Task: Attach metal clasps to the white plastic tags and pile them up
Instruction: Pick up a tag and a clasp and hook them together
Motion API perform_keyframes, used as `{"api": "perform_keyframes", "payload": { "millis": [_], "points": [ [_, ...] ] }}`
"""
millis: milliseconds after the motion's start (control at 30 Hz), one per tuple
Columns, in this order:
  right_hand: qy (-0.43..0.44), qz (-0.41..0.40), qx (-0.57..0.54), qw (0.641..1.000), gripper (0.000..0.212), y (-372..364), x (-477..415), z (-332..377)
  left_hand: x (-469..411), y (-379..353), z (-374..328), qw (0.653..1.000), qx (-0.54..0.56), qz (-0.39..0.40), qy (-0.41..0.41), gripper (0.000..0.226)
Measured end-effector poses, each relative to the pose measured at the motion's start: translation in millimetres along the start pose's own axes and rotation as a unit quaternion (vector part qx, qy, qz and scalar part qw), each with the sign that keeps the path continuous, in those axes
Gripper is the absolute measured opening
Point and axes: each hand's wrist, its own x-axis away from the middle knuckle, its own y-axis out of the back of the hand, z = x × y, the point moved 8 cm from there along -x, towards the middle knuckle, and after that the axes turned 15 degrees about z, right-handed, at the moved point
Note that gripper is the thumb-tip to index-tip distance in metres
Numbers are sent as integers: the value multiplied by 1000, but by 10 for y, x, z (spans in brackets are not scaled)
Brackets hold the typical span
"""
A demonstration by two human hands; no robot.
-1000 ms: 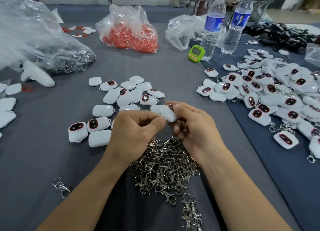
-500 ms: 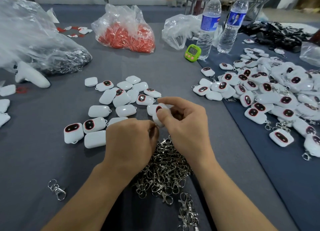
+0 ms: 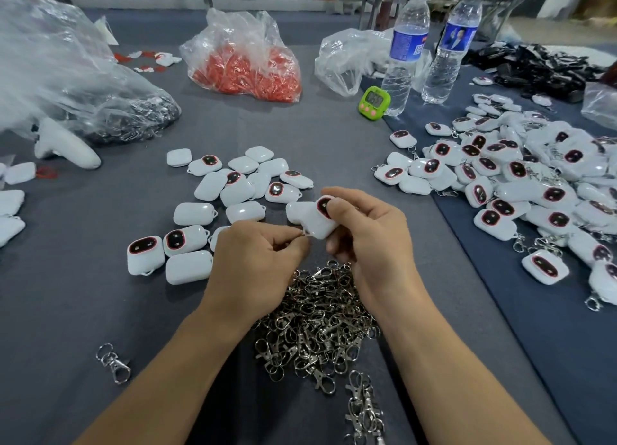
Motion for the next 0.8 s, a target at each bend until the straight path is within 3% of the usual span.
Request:
{"api": "perform_keyframes", "payload": {
  "millis": [67,167,267,367,533,700,733,800],
  "points": [
    [33,2,95,995,11,-36,10,50,31,10,-76,991,-135,-11,-13,24],
    [77,20,231,970,14,-181,53,99,53,-19,-218,940,-338,-11,-36,20],
    [87,35,272,958,16,-271,85,93,38,-19,-197,922,-385,-25,4,25],
    [43,8,240,970,13,-154,40,41,56,19,-115,946,-316,-68,23,19],
    [-61,-21,68,996,16,118,-30,-47,13,108,75,993,-65,-76,58,18],
    [-93,25,67,993,17,168,-34,-25,37,121,55,994,-25,-104,24,18],
    [-83,13,29,996,15,173,-35,5,39,133,65,993,-26,-110,27,15],
    [-24,-22,-163,986,12,249,-33,101,37,156,89,993,-28,-113,34,14]
  ]
}}
